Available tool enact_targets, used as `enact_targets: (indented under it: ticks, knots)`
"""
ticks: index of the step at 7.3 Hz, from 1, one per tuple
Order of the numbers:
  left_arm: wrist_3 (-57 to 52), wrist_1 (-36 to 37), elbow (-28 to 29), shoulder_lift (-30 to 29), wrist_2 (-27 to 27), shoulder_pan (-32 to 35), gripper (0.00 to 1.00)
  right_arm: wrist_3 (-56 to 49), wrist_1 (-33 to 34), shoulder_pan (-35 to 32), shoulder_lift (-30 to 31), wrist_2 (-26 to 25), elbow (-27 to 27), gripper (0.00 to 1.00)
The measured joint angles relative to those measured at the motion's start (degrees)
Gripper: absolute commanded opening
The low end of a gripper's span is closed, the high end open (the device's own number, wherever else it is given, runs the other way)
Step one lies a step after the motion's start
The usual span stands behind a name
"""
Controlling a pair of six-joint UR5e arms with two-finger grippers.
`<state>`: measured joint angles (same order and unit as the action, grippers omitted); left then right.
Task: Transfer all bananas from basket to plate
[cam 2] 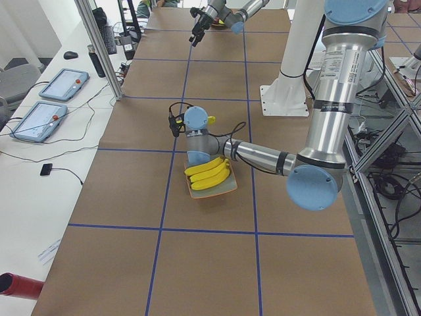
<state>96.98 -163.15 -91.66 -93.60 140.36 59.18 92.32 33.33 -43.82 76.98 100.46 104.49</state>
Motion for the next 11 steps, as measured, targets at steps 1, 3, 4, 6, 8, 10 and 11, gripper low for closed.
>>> enact_targets:
  ticks: [1,3,4,6,8,10,11]
  knots:
    - [-5.8,2.0,0.0,4.4,0.3,0.5,0.0,-3.9,1.8,-1.9,1.8,2.3,0.1,1.0]
    - [-19.7,8.6,0.0,10.3,-1.9,1.6,0.0,-14.2,4.2,-7.0,5.5,9.1,-0.1,1.0]
    - [-24.4,11.8,0.0,11.5,-2.7,2.8,0.0,-16.6,5.4,-8.5,6.1,10.9,-0.3,1.0]
    - [-29.3,17.2,-0.4,12.2,-3.4,4.9,0.0,-17.9,6.3,-9.3,6.7,11.5,-0.9,1.0]
    - [-31.4,26.0,-4.8,13.0,-7.8,4.5,0.0,-20.6,7.3,-10.1,7.9,11.6,-1.3,1.0]
    - [-31.9,35.1,-9.2,13.6,-14.6,2.1,0.0,-25.9,9.6,-10.9,8.6,12.0,-1.6,1.0]
    - [-32.0,38.9,-10.0,13.8,-17.8,0.9,0.0,-26.8,10.1,-11.0,8.7,12.0,-1.7,1.0]
